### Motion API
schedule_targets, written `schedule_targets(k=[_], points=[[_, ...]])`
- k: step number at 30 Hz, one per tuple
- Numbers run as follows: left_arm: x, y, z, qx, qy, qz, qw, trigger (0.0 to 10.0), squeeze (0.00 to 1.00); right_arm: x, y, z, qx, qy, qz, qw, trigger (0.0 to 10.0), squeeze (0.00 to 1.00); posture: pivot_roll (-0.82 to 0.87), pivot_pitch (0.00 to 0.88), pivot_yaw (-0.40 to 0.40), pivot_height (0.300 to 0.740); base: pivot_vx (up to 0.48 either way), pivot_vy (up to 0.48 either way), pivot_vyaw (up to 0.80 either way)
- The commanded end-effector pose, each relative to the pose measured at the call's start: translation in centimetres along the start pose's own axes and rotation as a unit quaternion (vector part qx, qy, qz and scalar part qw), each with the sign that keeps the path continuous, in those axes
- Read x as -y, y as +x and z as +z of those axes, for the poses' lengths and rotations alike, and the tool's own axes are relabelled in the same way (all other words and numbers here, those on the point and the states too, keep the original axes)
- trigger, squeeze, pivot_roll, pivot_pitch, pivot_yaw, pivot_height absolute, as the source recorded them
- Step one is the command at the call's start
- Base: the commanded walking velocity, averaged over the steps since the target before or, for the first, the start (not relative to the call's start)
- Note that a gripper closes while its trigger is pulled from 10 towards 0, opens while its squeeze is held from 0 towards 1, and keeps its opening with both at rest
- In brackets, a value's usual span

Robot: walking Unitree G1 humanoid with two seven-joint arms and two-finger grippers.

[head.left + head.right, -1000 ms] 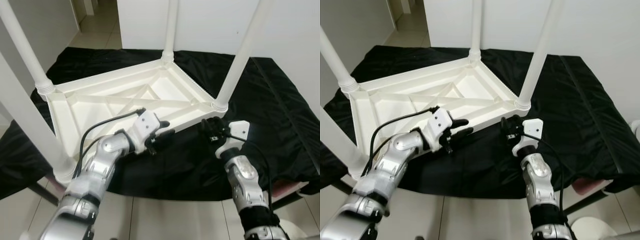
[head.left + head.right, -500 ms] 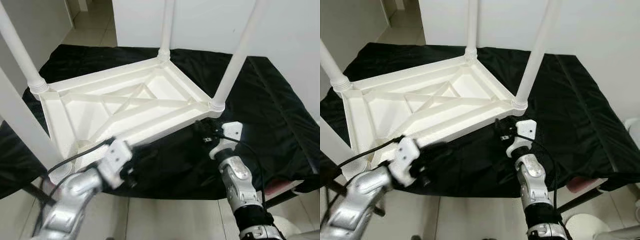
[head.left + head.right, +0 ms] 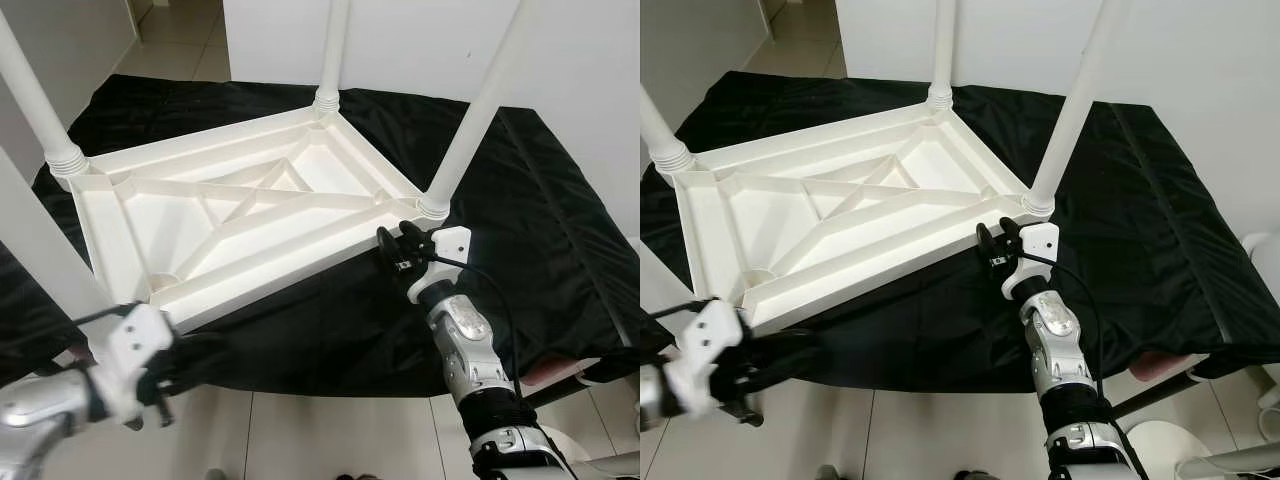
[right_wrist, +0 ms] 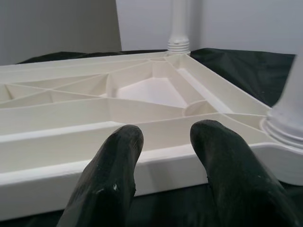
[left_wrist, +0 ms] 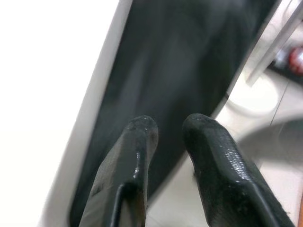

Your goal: Building children table

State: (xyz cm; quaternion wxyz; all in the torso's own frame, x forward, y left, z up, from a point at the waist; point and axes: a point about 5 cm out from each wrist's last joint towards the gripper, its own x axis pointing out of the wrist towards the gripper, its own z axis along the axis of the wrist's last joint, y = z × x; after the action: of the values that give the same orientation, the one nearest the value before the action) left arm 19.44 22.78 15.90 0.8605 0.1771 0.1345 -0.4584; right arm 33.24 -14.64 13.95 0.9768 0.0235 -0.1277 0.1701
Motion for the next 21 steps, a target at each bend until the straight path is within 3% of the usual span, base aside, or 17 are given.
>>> schedule_targets(k=[1,7,9,10,12,16,17,18,20,21], points=[[0.0,-0.8,0.0,-0.019,0.006,-0.011,1.000,10.0,0.00,-0.1,-0.1,-0.4,-0.006,-0.001,0.003,1.000,10.0,0.00,0.16,0.104,-0.062,0.740,0.000,0.000,0.00],[-0.9,-2.9,0.3,-0.054,0.016,0.019,0.998,10.0,0.00,-0.2,0.2,-0.4,-0.006,0.000,0.007,1.000,10.0,0.00,0.17,0.103,-0.066,0.740,0.000,0.000,0.00],[-1.9,-5.3,0.0,-0.133,0.029,0.053,0.989,10.0,0.00,-0.2,0.5,-0.4,-0.006,0.001,0.010,1.000,10.0,0.00,0.18,0.104,-0.064,0.740,0.000,0.000,0.00],[-1.9,-5.3,0.0,-0.133,0.029,0.053,0.989,10.0,0.00,-0.2,0.5,-0.4,-0.006,0.001,0.010,1.000,10.0,0.00,0.18,0.104,-0.064,0.740,0.000,0.000,0.00],[-2.4,-7.0,-0.3,-0.194,0.037,0.073,0.978,10.0,0.00,-0.4,0.8,-0.3,-0.003,0.003,0.011,1.000,10.0,0.00,0.19,0.103,-0.058,0.740,0.000,0.000,0.00],[-2.9,-8.0,-0.5,-0.226,0.039,0.092,0.969,10.0,0.00,-0.4,0.8,-0.4,-0.002,0.004,0.011,1.000,10.0,0.00,0.19,0.102,-0.057,0.740,0.000,0.000,0.00],[-3.9,-8.6,-0.5,-0.239,0.056,0.119,0.962,10.0,0.00,-0.4,0.8,-0.4,-0.002,0.005,0.009,1.000,10.0,0.00,0.19,0.101,-0.054,0.740,0.000,0.000,0.00],[-3.9,-8.6,-0.5,-0.239,0.056,0.119,0.962,10.0,0.00,-0.4,0.8,-0.4,-0.002,0.005,0.009,1.000,10.0,0.00,0.19,0.101,-0.054,0.740,0.000,0.000,0.00],[-5.8,-9.3,-0.6,-0.257,0.082,0.179,0.946,10.0,0.00,-0.5,0.7,-0.6,-0.002,0.006,0.008,1.000,10.0,0.00,0.19,0.099,-0.051,0.740,0.000,0.000,0.00],[-5.8,-9.3,-0.6,-0.257,0.082,0.179,0.946,10.0,0.00,-0.5,0.7,-0.6,-0.002,0.006,0.008,1.000,10.0,0.00,0.19,0.099,-0.051,0.740,0.000,0.000,0.00]])
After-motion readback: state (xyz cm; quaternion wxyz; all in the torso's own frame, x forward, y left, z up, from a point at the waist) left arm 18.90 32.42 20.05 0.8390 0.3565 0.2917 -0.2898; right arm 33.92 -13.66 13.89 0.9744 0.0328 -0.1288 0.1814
